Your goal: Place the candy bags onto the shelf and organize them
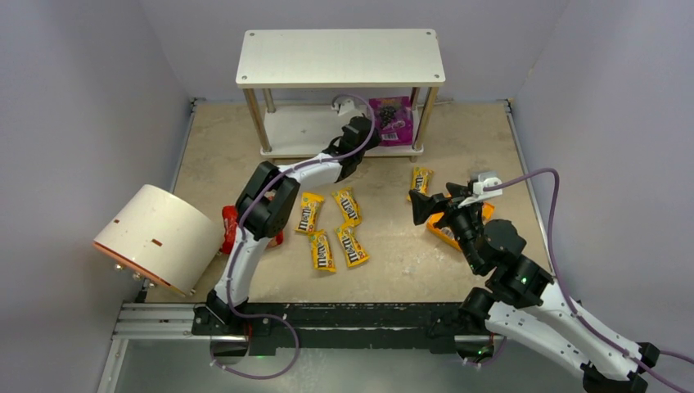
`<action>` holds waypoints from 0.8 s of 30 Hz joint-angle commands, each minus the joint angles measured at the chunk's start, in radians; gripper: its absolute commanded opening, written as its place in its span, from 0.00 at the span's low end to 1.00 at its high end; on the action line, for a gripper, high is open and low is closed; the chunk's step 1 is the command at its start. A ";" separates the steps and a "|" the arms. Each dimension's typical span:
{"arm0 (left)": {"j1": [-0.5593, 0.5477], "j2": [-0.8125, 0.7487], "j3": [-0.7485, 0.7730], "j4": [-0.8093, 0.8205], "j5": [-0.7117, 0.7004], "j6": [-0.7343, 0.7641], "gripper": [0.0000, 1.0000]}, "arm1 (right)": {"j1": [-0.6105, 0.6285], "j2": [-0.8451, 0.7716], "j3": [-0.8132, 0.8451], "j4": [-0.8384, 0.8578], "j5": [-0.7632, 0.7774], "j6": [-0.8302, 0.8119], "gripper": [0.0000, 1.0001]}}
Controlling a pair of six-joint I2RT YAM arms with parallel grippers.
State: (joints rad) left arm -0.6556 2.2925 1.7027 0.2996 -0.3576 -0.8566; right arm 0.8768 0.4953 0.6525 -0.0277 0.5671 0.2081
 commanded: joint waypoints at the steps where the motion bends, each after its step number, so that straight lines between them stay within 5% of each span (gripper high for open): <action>1: -0.011 0.011 0.046 0.019 -0.002 0.033 0.05 | 0.001 -0.003 0.033 0.015 0.030 -0.010 0.99; 16: -0.008 -0.242 -0.120 -0.005 0.108 0.271 0.83 | 0.001 0.016 0.062 -0.066 0.094 0.091 0.99; 24: -0.019 -0.601 -0.522 -0.026 0.194 0.275 0.92 | 0.000 0.119 0.125 -0.329 0.216 0.333 0.99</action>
State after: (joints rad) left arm -0.6632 1.8683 1.3357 0.2600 -0.2310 -0.6155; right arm 0.8768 0.5617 0.7261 -0.2199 0.6971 0.3939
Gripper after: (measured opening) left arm 0.911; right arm 0.987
